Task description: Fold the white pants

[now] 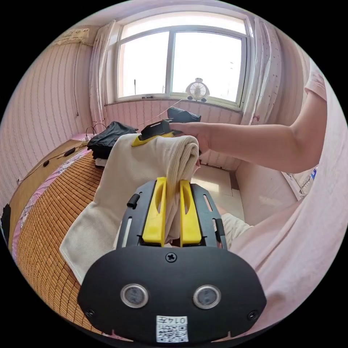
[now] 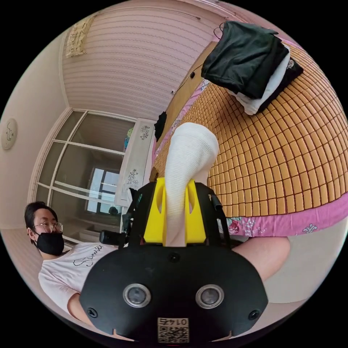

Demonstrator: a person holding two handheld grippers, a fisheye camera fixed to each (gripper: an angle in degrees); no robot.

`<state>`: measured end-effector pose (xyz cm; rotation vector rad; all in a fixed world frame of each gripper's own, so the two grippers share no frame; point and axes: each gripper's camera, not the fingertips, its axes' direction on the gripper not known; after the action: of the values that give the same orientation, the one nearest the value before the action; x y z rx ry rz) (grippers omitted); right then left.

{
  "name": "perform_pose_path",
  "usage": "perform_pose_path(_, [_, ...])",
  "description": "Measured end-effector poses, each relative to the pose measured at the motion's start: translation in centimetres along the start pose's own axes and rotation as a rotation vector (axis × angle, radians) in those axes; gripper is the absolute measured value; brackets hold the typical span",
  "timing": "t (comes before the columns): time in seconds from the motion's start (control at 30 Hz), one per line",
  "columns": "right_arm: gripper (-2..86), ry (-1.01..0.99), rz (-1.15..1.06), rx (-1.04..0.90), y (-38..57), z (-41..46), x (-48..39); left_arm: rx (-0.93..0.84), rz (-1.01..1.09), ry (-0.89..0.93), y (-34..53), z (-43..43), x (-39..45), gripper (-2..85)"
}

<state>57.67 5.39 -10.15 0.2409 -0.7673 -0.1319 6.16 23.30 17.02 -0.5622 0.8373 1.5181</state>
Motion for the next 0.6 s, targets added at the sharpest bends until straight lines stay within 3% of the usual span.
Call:
perform_pose_path(0.17, [12.5, 0.112, -0.198, -0.067, -1.6, 1.0, -7.8, 0.098, -0.087, -0.026, 2.5, -0.9, -2.1, 6.4])
perform_pose_path(0.33, [13.5, 0.069, -0.309, -0.27, -2.7, 13.3, -10.1, -0.057, -0.322, -0.114, 9.4, -3.4, -6.1, 7.8])
perform_pose_path(0.47, [4.4, -0.024, -0.227, -0.455, -2.0, 25.2, -7.2, -0.22, -0.578, -0.246, 17.2, -5.9, -8.3, 7.3])
perform_pose_path(0.6, [1.4, 0.066, -0.215, -0.467, 0.1, 27.2, -6.5, -0.189, -0.704, -0.322, 20.7, -8.2, -9.5, 4.7])
